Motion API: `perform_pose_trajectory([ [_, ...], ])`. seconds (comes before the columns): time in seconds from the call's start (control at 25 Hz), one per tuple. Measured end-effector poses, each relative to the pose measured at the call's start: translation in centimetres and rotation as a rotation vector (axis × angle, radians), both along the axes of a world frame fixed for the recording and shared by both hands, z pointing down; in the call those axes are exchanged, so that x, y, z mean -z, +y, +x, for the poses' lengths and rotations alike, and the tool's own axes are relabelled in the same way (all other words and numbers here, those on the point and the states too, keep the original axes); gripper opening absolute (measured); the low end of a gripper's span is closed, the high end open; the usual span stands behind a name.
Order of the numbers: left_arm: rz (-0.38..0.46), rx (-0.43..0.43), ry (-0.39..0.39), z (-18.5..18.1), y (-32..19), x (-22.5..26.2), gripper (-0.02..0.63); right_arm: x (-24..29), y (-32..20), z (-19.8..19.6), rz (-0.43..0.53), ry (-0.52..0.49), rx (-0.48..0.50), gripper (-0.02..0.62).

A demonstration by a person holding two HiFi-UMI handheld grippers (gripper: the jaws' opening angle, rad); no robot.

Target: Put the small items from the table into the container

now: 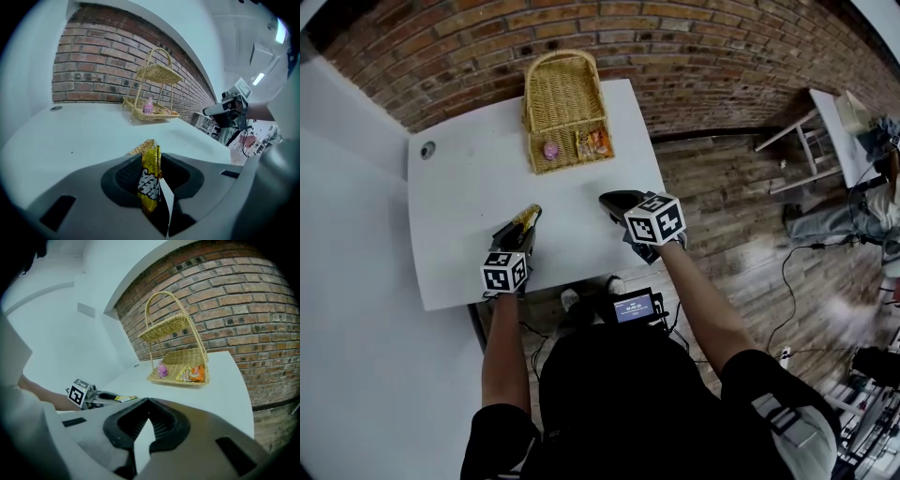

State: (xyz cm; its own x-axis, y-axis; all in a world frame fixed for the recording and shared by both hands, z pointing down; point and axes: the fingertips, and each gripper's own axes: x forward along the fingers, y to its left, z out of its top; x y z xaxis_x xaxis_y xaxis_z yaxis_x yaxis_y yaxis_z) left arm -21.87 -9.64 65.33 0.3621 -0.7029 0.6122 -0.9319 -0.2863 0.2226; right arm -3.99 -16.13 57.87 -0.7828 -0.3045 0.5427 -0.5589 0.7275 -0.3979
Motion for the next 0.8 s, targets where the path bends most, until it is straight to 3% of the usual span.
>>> perform_pose_trajectory([
  [0.8, 0.060, -0.054, 0.028, 0.6, -0.3, 2.6, 0.064, 0.9, 0.2, -0.4, 0.018, -0.013, 0.005, 0.012],
])
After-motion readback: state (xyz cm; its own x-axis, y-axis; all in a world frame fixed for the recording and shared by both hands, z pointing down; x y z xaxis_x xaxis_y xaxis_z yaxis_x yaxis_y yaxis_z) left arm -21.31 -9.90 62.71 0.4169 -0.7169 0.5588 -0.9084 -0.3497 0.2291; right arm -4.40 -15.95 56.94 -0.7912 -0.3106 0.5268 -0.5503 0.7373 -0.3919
